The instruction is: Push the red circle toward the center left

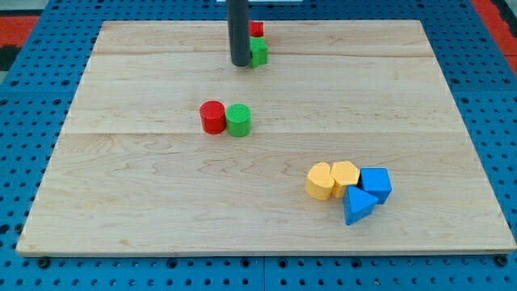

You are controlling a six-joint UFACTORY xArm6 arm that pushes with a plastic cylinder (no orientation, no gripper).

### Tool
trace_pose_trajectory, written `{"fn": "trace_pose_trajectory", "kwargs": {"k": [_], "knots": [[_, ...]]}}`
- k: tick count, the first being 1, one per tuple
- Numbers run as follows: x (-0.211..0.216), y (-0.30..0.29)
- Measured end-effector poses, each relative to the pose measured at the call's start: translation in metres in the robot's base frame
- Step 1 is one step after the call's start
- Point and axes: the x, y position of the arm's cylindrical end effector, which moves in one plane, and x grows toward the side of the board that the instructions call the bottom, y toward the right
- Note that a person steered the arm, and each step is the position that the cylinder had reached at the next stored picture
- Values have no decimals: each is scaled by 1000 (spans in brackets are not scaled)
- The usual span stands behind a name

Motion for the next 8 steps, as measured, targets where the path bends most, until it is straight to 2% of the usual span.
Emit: {"fn": "trace_pose_trajectory", "kwargs": {"k": [3, 5, 6, 7, 8], "knots": [[3, 19], [87, 63], [118, 33], [157, 32], [142, -25]]}}
